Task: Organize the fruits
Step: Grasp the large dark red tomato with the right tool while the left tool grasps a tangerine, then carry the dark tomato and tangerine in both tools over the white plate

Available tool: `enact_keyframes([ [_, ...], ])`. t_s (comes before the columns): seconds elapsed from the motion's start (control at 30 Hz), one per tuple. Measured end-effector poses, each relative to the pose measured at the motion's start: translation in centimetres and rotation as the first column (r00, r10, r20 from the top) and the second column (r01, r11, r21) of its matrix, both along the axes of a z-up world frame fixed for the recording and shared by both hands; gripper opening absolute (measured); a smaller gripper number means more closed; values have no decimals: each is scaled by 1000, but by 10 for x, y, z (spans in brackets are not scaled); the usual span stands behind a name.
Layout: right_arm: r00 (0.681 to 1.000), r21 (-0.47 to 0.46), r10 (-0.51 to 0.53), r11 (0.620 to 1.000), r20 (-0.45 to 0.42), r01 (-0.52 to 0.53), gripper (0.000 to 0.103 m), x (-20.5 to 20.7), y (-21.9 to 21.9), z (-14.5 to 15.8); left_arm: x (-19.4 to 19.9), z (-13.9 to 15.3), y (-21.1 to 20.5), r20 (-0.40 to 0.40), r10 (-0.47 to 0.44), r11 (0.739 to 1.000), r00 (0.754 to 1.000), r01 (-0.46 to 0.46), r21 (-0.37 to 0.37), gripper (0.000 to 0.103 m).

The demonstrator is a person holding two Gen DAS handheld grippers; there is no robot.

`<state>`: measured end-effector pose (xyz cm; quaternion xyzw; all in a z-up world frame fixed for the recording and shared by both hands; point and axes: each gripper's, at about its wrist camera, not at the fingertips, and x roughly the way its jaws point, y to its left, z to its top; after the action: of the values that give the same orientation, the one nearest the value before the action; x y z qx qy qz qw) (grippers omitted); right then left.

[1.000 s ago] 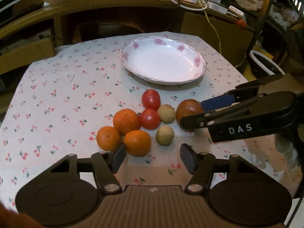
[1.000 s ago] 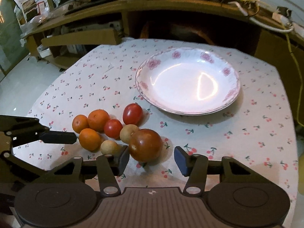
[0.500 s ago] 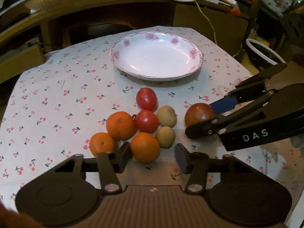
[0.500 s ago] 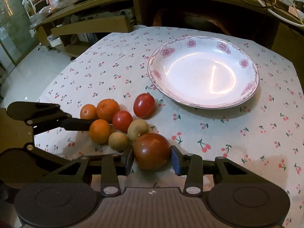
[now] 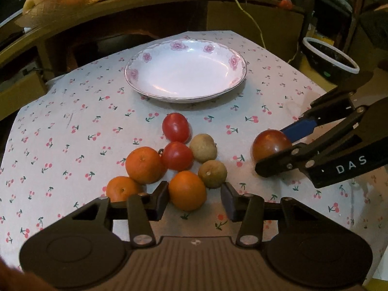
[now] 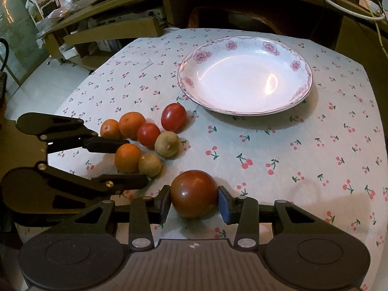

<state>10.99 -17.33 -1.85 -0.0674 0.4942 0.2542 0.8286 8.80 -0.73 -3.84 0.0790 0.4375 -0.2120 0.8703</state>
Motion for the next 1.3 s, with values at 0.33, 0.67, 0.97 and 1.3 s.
enact_keyframes([
  [0.33,1000,-8,-1,1000,1,1,41,-1,2,1,-8,7,-5,-6,-21,1000,1000,21,-4,38],
  [0.67,1000,-26,2,1000,10,-1,42,3,7,-3,-8,2,-9,2,-6,1000,1000,6,7,38],
  [0.97,999,-52,10,999,34,-8,40,-2,12,-2,-14,6,-11,-10,21,1000,1000,-21,1,37],
  [1.3,994,36,-62,998,88,59,40,6,-3,28,13,34,-18,56,26,998,998,-23,-56,37],
])
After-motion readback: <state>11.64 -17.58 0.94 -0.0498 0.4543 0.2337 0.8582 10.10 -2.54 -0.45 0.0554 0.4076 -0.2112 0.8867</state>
